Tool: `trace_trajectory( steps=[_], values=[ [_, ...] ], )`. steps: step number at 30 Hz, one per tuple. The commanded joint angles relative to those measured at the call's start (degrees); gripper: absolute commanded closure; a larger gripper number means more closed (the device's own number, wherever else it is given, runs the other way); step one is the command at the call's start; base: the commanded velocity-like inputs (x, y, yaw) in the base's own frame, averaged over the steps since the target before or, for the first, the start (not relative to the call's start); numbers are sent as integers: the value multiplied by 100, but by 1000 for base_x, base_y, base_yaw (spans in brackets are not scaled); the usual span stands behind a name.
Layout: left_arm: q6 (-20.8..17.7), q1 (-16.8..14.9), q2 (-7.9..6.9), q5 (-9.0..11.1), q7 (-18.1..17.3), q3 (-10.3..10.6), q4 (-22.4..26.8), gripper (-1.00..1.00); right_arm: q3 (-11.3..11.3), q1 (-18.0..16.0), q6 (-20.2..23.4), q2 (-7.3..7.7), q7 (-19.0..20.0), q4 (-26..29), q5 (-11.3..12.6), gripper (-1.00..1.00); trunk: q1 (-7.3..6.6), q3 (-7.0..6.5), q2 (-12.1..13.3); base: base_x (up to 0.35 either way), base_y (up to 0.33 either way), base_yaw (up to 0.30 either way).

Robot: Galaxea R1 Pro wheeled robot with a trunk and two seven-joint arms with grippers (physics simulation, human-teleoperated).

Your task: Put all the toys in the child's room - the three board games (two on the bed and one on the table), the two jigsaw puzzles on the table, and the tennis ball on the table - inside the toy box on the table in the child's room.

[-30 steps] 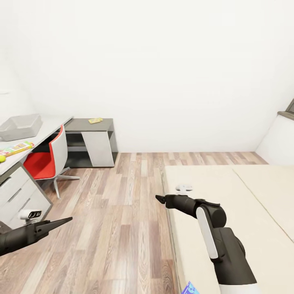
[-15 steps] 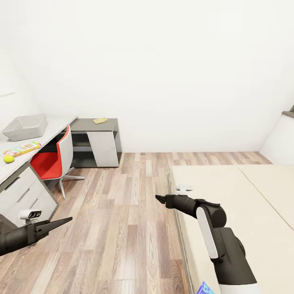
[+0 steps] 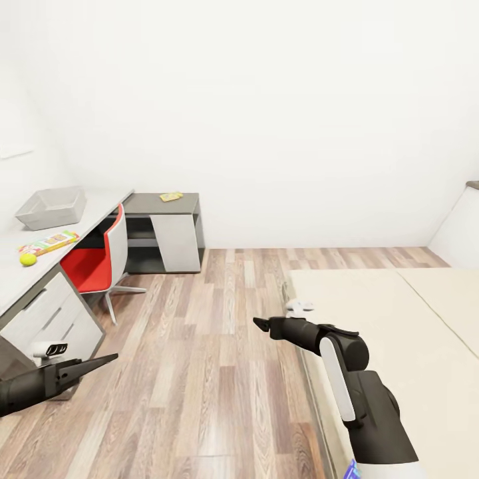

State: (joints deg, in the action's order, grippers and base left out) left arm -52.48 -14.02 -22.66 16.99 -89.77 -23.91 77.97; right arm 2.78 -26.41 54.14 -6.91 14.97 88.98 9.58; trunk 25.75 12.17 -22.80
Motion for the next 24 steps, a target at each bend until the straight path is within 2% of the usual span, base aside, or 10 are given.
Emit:
trace_trajectory(
  steps=[1, 6, 15, 24],
  values=[
    [-61, -4, -2, -3, -23, 1, -1, -100, -5, -5, 29, -3, 6, 5, 9, -100, 3, 12, -12, 0, 200, 0],
    [-61, -4, -2, -3, -23, 1, -1, -100, -5, -5, 30, -3, 6, 4, 12, -100, 3, 2, -12, 0, 198, -54],
    [-61, -4, -2, -3, -23, -5, -1, -100, -5, -5, 30, -3, 6, 5, 33, -100, 3, -53, -12, 2, 201, -185],
    [-61, -4, 6, -3, -23, -183, -1, -100, -5, -4, 28, -3, 6, 3, 35, -100, 3, -114, -12, 89, 218, -211]
  ],
)
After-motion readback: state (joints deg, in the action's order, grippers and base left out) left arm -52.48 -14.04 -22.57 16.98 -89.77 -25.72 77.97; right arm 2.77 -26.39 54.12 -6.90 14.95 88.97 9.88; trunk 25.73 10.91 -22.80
